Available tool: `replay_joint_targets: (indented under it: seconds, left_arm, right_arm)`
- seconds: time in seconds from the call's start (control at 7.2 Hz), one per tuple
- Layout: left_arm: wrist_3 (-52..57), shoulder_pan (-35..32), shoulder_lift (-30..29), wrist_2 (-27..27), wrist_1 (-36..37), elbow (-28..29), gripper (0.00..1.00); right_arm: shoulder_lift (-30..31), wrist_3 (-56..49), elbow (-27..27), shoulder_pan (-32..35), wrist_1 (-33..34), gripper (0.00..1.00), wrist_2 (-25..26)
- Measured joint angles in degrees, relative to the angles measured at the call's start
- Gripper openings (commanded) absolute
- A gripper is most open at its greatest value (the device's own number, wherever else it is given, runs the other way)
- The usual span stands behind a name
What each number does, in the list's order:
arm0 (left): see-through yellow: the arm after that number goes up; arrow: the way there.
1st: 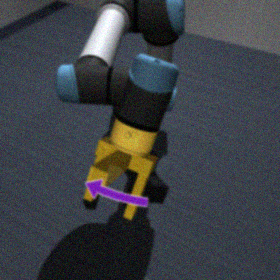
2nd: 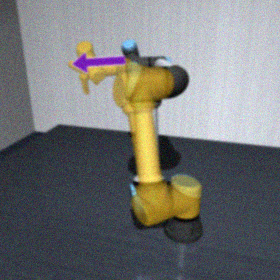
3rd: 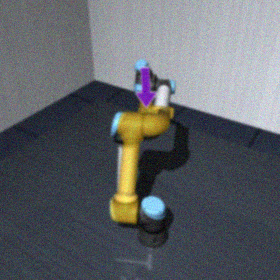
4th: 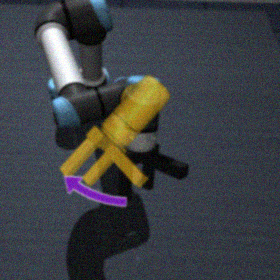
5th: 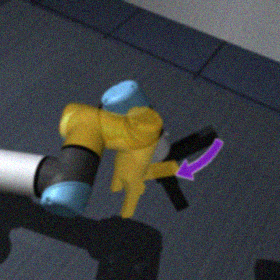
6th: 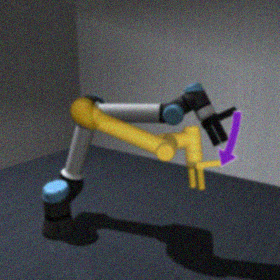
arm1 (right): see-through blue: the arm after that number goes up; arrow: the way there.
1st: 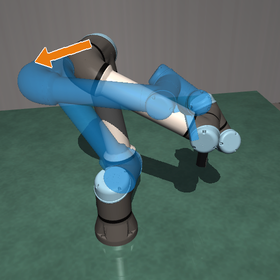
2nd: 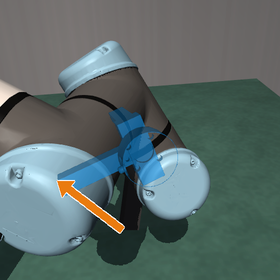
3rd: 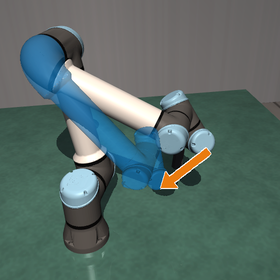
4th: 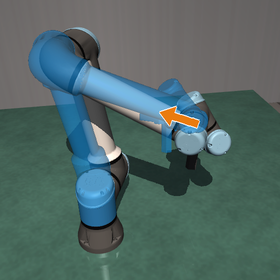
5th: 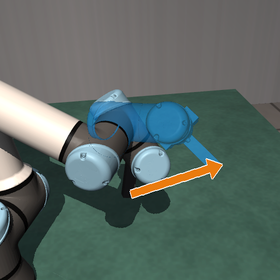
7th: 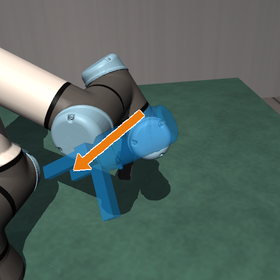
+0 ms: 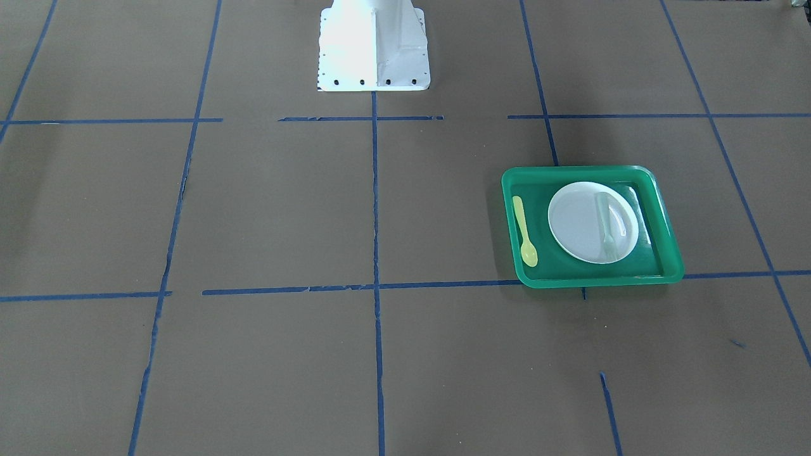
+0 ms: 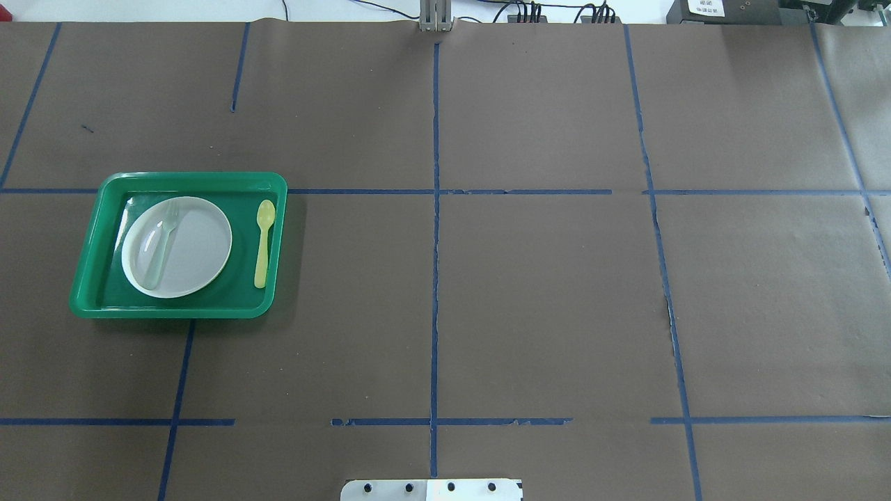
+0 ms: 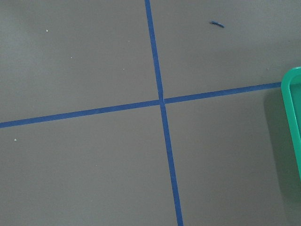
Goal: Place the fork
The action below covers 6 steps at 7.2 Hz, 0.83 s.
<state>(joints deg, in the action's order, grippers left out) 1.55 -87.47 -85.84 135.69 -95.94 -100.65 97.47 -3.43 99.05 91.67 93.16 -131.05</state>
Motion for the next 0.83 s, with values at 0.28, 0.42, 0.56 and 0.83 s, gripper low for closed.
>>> replay_joint_targets:
  seconds: [0.28,0.42,0.56,0.83]
  left_arm:
    - [-14.6,11.3,-1.6,-0.6,-12.4,-0.3,1.00]
    - [-23.0,17.0,-3.7,-2.3,-16.1,-0.2,1.00]
    - [-30.6,22.5,-6.1,-6.5,-17.6,-0.1,1.00]
    - [-41.1,30.5,-9.5,-13.2,-18.2,0.2,0.96]
  right_arm:
    - [0.0,0.0,0.0,0.0,0.0,1.00,0.0]
    - [0.0,0.0,0.0,0.0,0.0,1.00,0.0]
    - [0.0,0.0,0.0,0.0,0.0,1.00,0.0]
    - [0.0,0.0,0.0,0.0,0.0,1.00,0.0]
